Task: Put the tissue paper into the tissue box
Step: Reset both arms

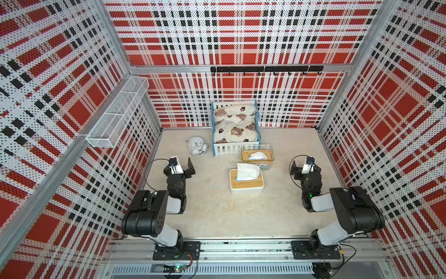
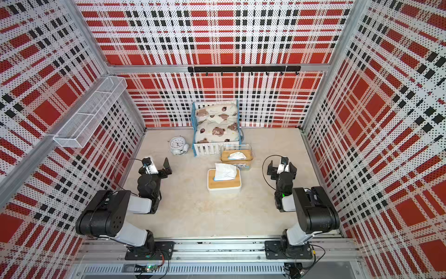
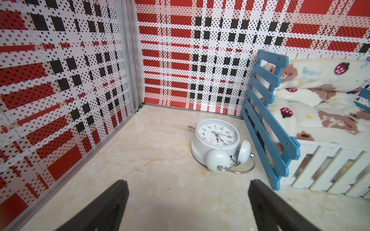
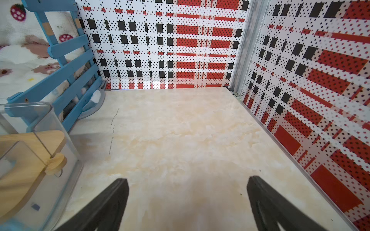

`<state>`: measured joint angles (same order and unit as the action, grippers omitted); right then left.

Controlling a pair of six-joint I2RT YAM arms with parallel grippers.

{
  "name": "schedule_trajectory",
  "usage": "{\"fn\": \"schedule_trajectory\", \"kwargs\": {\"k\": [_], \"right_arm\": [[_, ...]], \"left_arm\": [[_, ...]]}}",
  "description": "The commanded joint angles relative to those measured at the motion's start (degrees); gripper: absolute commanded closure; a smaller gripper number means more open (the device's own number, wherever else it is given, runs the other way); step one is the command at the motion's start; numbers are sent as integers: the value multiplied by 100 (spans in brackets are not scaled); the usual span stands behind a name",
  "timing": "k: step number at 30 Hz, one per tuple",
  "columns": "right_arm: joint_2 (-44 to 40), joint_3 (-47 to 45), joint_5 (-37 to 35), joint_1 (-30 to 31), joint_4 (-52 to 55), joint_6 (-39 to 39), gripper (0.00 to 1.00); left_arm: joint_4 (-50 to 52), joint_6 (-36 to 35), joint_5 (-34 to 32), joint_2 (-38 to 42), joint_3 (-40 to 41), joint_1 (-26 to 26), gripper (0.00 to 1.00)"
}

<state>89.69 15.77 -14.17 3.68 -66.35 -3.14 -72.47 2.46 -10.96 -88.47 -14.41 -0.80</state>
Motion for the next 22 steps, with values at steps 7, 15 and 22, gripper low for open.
{"fn": "schedule_trajectory", "kwargs": {"k": [7, 15, 22], "right_arm": [[32, 10, 2, -17, -153, -60, 0], [33, 22, 3, -17, -155, -58, 0], [32, 22, 29, -17, -142, -56, 0]], "left_arm": [[-154, -67, -24, -46, 62, -18, 1], [-154, -70, -37, -52, 57, -26, 1], [-155, -71, -68, -41, 70, -47, 1]]}}
